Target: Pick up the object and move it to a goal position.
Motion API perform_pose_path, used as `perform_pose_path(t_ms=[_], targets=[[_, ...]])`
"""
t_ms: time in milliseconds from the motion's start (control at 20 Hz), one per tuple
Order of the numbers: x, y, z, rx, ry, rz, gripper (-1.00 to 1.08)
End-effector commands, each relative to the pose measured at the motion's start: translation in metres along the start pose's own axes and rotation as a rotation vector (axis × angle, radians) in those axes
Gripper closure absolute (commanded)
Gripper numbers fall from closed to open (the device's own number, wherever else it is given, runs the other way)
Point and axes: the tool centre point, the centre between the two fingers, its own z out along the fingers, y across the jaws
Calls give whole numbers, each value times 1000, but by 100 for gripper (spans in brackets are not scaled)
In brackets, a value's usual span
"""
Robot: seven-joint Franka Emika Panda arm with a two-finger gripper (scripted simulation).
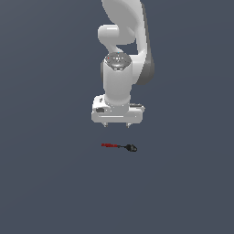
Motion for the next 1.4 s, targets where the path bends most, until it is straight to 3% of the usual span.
perform_pose_path(t_ms=[0, 900, 1350], targets=[[0, 0, 0, 0, 0, 0, -92], [-5, -18, 2, 24, -22, -46, -92], [-2, -17, 11, 19, -24, -161, -92]])
